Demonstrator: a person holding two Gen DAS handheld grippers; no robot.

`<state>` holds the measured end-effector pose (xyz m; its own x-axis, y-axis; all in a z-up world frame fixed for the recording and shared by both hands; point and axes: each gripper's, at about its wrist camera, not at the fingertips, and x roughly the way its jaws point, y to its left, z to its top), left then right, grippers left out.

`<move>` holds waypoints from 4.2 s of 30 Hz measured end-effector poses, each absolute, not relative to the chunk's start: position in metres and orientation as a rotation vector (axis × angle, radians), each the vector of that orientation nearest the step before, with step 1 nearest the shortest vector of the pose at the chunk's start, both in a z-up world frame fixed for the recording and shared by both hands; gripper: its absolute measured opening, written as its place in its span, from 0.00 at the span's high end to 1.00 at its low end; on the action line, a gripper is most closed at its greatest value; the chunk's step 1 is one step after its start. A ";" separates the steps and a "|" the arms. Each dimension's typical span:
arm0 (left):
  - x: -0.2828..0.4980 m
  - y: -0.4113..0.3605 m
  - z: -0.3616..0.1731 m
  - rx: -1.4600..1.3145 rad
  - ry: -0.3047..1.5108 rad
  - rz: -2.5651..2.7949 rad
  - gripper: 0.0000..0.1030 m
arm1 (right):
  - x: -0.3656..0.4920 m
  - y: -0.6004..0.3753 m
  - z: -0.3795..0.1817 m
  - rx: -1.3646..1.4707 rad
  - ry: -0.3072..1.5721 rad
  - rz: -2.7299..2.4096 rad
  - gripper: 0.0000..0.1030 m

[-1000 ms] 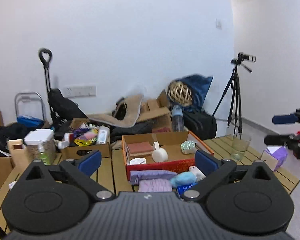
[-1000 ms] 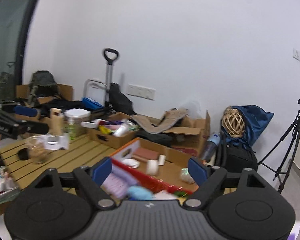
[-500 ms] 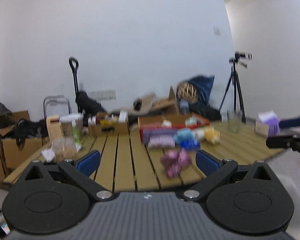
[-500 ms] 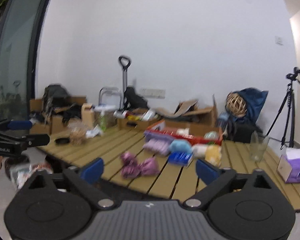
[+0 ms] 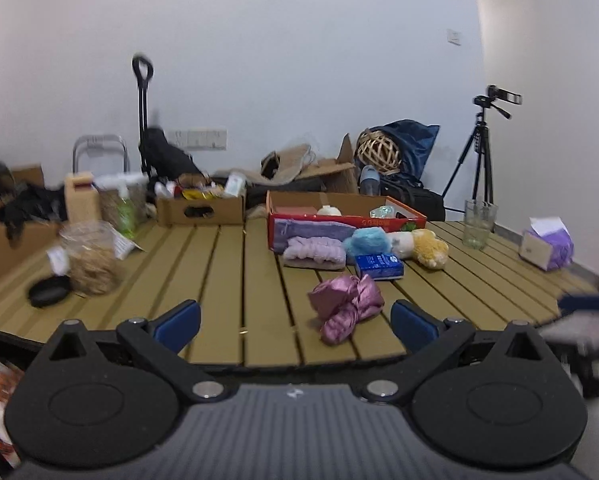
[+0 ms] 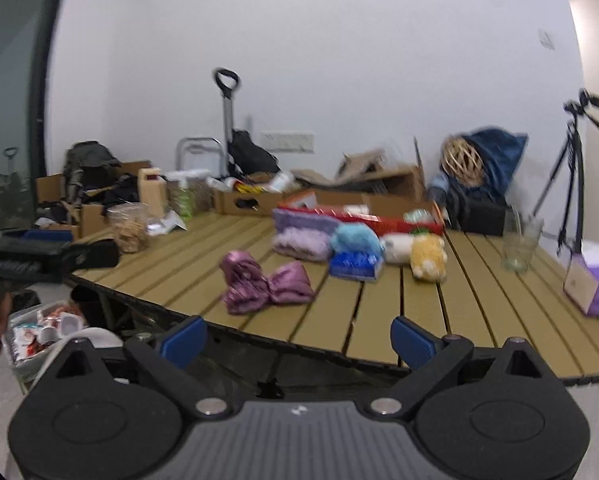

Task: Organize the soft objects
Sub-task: 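Close both tools on the pink satin cloth, then carry the pink satin cloth into the cardboard box and open both tools, then move both tools back over the soft items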

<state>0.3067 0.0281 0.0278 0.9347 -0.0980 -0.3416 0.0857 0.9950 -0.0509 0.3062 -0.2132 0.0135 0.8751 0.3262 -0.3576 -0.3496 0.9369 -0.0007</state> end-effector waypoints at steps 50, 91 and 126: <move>0.476 0.021 -0.055 -0.338 0.629 -0.337 0.87 | 0.527 -0.210 -0.048 0.356 0.623 0.526 0.78; 0.624 0.052 0.133 -0.048 0.373 -0.246 0.19 | 0.722 -0.202 0.136 0.079 0.567 0.458 0.46; 0.284 0.046 0.015 -0.087 0.341 -0.156 0.00 | 0.300 -0.239 0.015 -0.003 0.384 0.320 0.21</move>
